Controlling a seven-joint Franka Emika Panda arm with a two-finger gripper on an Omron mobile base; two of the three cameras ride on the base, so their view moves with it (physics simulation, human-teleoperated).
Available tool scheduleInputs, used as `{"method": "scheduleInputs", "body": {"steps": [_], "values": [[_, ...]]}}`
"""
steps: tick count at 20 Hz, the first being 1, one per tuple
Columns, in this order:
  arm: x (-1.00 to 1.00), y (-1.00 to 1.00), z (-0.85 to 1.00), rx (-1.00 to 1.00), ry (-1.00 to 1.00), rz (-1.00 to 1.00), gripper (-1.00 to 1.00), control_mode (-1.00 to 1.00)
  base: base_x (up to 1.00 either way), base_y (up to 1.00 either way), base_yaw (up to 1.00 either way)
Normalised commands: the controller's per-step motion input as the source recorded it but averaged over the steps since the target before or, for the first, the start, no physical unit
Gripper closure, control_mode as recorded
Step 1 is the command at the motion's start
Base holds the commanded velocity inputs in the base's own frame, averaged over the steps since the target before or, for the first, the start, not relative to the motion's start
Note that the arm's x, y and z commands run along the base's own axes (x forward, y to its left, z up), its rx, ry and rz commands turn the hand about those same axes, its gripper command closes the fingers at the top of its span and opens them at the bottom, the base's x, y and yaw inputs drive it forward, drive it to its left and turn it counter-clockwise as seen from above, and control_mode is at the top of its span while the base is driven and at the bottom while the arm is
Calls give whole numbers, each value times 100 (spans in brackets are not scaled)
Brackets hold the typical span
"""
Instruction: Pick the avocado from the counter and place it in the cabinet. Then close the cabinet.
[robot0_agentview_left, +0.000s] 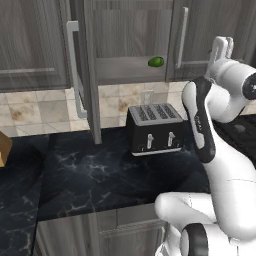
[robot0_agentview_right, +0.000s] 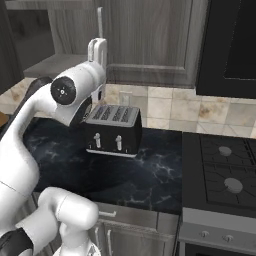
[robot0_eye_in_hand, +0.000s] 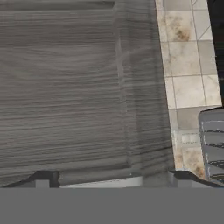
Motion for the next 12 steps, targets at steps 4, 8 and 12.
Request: {"method": "scheduleInputs", "body": {"steps": [4, 8, 12], "values": [[-100, 47, 0, -3, 1, 0, -100, -100, 0, 0, 0], [-100, 61, 0, -1, 1, 0, -100, -100, 0, 0, 0], [-100, 66, 1, -1, 0, 0, -100, -100, 0, 0, 0]]}}
